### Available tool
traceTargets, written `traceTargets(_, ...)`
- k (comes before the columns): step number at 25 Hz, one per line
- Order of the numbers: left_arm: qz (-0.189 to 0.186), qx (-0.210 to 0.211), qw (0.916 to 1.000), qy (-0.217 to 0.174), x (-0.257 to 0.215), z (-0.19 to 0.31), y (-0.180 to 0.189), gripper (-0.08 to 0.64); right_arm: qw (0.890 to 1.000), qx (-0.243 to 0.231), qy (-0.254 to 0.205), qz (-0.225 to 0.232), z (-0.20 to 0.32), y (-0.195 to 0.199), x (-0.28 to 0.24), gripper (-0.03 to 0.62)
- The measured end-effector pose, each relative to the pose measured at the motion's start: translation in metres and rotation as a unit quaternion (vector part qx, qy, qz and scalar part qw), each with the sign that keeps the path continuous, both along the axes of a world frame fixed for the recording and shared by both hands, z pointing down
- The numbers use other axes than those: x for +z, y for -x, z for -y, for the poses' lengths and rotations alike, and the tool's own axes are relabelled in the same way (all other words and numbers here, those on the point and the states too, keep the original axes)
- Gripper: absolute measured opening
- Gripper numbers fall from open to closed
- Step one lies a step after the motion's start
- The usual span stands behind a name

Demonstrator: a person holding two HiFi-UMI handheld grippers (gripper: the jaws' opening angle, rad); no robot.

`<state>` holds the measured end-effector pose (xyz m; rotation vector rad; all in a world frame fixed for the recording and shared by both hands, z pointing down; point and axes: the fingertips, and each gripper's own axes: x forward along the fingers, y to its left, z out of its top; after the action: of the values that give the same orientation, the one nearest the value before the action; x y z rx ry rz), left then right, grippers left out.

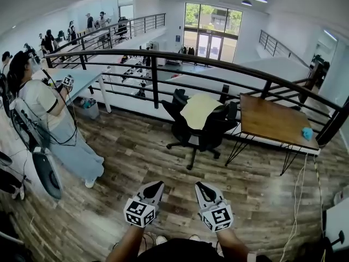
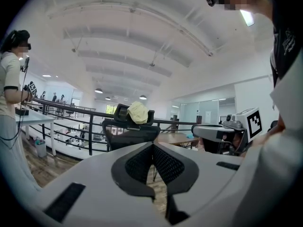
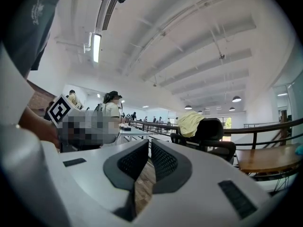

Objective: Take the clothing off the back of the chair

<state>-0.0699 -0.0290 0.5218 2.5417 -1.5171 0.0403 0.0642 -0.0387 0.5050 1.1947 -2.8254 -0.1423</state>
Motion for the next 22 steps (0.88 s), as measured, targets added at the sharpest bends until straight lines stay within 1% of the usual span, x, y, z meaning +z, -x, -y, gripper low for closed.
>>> traceTargets(9, -0.003, 0.018, 0.9998, 0.011, 0.009, -0.006, 0.034, 0.014, 1.000, 0.029, 0.006, 0.001, -0.003, 0.026, 0.003, 0.028)
traceTargets(12, 0.001, 0.024, 0.9996, 0.012, 0.010, -0.009, 0.043, 0.014, 0.999, 0.045, 0.009, 0.002, -0.007, 0.034, 0.002, 0.028)
traceTargets(18, 0.002, 0.044, 0.9990, 0.007, 0.016, -0.005, 0.043, 0.014, 0.998, 0.056, 0.023, -0.010, -0.010, 0.046, 0.018, 0.028)
traceTargets(22, 0.002, 0.052, 0.9987, 0.005, 0.021, 0.012, 0.042, 0.014, 0.998, 0.059, 0.022, -0.008, 0.004, 0.048, 0.023, 0.028)
